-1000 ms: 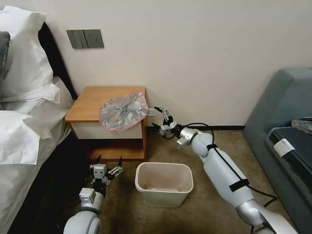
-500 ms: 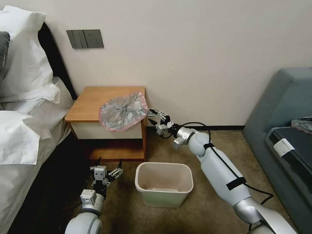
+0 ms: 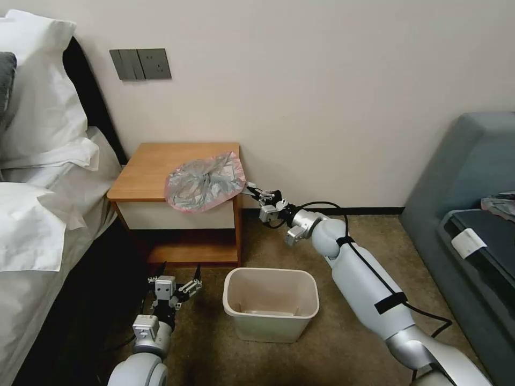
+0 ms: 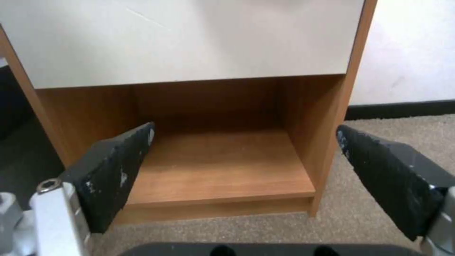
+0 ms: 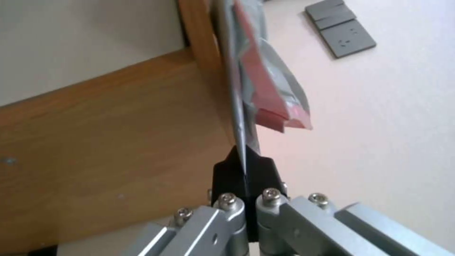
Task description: Pick up the garbage bag from the table and place it over the trash can.
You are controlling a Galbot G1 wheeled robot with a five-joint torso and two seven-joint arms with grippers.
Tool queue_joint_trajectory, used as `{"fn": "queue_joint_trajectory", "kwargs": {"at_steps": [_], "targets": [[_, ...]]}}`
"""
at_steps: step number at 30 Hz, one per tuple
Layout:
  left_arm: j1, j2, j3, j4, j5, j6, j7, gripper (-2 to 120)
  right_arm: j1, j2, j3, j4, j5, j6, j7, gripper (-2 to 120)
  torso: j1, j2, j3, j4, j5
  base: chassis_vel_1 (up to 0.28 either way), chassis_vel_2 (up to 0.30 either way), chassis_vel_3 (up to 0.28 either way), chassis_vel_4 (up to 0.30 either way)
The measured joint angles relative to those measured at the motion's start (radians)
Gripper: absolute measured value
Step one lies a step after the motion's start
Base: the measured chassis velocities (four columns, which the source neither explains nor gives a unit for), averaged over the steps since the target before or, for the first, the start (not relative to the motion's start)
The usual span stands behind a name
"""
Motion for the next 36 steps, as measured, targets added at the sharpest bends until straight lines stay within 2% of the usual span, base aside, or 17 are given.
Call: {"fn": "queue_joint_trajectory", "kwargs": {"at_steps": [5,10,13,14,16,22,30,36], "targets": [[-0.001,-0.005,-0.007,0.008,-0.001,-0.002,-0.011,100,-0.024,-0.009,0.007,0.041,0.012,-0.010,0.005,0,0.000,0.000,0.000,0.0000,0.0000,0.000,0.000,0.000,0.000],[-0.002,-0.014,-0.051,0.021,-0.015,-0.005,-0.017,100,-0.109,-0.042,0.030,0.157,0.051,-0.024,0.007,0,0.000,0.000,0.000,0.0000,0.0001,0.000,0.000,0.000,0.000],[-0.015,-0.014,-0.094,0.038,-0.040,-0.006,-0.028,100,-0.231,-0.087,0.044,0.282,0.117,-0.057,0.007,0,0.000,0.000,0.000,-0.0003,0.0001,0.000,0.000,0.000,0.000],[-0.015,-0.014,-0.094,0.038,-0.040,-0.006,-0.028,100,-0.231,-0.087,0.044,0.282,0.117,-0.057,0.007,0,0.000,0.000,0.000,-0.0003,0.0001,0.000,0.000,0.000,0.000],[-0.029,-0.008,-0.119,0.053,-0.064,-0.006,-0.036,100,-0.309,-0.133,0.041,0.360,0.169,-0.090,0.008,0,0.000,0.000,0.000,-0.0004,0.0000,0.000,0.000,0.000,0.000],[-0.051,-0.009,-0.131,0.076,-0.091,-0.005,-0.052,100,-0.398,-0.196,0.049,0.457,0.211,-0.096,0.009,0,0.000,0.000,0.000,0.0000,0.0001,0.000,0.000,0.000,0.000],[-0.064,-0.009,-0.138,0.094,-0.116,-0.002,-0.058,100,-0.480,-0.259,0.081,0.519,0.226,-0.065,0.005,0,0.000,0.000,0.000,0.0001,0.0000,0.000,0.000,0.000,0.000],[-0.068,0.001,-0.136,0.101,-0.125,-0.004,-0.060,100,-0.638,-0.286,0.138,0.555,0.219,-0.022,0.002,0,0.000,0.000,0.000,-0.0002,0.0001,0.000,0.000,0.000,0.000]]}}
